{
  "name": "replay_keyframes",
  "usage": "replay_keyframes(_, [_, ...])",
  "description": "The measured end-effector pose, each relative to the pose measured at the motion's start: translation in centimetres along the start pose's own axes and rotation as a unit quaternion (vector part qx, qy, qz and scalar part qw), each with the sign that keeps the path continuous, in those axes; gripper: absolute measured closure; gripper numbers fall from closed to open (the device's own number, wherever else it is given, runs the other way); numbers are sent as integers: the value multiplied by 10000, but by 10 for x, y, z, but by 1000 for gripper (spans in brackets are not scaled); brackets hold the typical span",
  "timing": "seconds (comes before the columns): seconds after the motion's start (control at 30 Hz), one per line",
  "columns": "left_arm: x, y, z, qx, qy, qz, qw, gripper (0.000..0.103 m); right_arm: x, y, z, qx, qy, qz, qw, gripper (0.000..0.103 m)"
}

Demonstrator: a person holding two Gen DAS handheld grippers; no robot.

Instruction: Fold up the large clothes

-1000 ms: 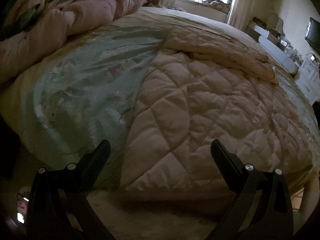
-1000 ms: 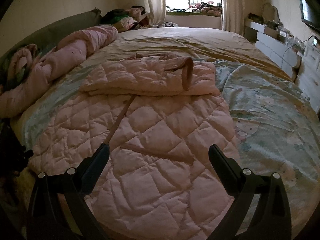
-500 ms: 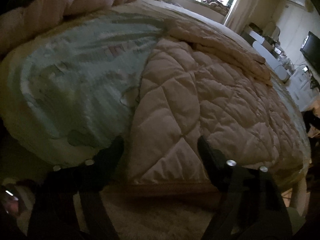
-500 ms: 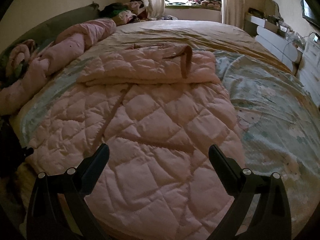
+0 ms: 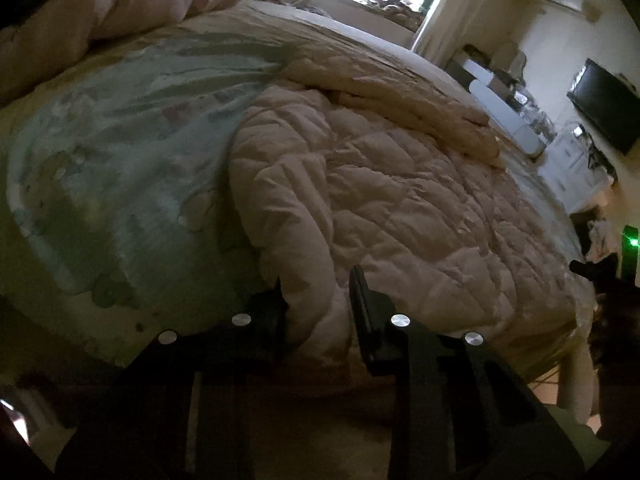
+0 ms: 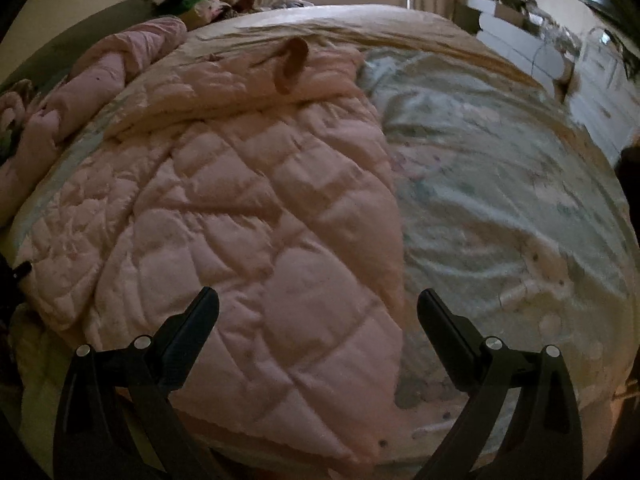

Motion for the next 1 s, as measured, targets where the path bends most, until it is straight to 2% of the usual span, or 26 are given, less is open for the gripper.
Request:
replay_keyframes(0.03, [4,0,0,3,51,-63,10000,81,0,-3,3,15,23,-33,10000,4])
replay_keyframes(0.1, [11,-2,-4,-26,178,-161,9997,72,-1,-9,8,24,70,-70,9999,4])
replay_keyframes(0.17, [18,-4,-10,-57,359,-282,9989,69,0,-16,12,-1,124,-163,9998,4])
replay_keyframes(0.23, [18,-5,-12,-91,356,-305,9989,65,4,-24,17,-18,151,-303,9994,4])
replay_keyframes(0.3, [20,-7,-12,-91,322,-365,9988,51,6,-32,20,26,293,-407,9987,4])
replay_keyframes(0.33, [22,-8,-11,-106,287,-417,9987,50,7,-36,21,61,373,-447,9983,4])
replay_keyframes(0.47, [22,-9,-11,-139,278,-467,9984,52,11,-55,20,165,817,-720,9939,4])
replay_keyframes(0.5, [22,-9,-10,-130,288,-468,9984,61,12,-59,19,165,879,-775,9930,5])
replay_keyframes(0.53, [21,-7,-11,-102,329,-443,9984,67,13,-63,17,162,1003,-830,9914,12])
replay_keyframes(0.6, [17,-5,-11,-136,238,-377,9989,79,18,-69,10,183,1310,-971,9864,34])
replay_keyframes(0.67, [12,-2,-10,-132,191,-266,9994,83,22,-74,10,300,1413,-1037,9841,36])
replay_keyframes(0.7, [9,-1,-7,-110,200,-211,9995,86,21,-74,10,350,1472,-1025,9832,42])
replay_keyframes(0.73, [4,0,-4,-51,239,-132,9996,87,20,-74,10,376,1536,-983,9825,56])
replay_keyframes(0.77, [1,2,-1,0,276,-73,9996,88,18,-72,10,378,1595,-940,9820,65])
replay_keyframes(0.8, [-3,6,3,50,312,7,9995,89,11,-69,8,390,1740,-810,9806,78])
replay_keyframes(0.83, [-6,8,4,65,322,53,9994,89,2,-63,4,359,1852,-648,9799,84])
replay_keyframes(0.87, [-10,10,6,76,332,116,9994,89,-4,-58,1,318,1900,-542,9798,85])
replay_keyframes(1.0, [-26,24,13,132,349,367,9986,89,-48,-22,-10,96,2261,336,9735,87])
Point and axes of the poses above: each gripper's, at about its wrist camera, not at the fingertips, and x roughly the way its jaws point, z to its right, y to its top, the point moved 7 cm from there along x, roughly the way its jaws point, and after that the axes turned 4 degrees about -z, right-handed, at the moved point
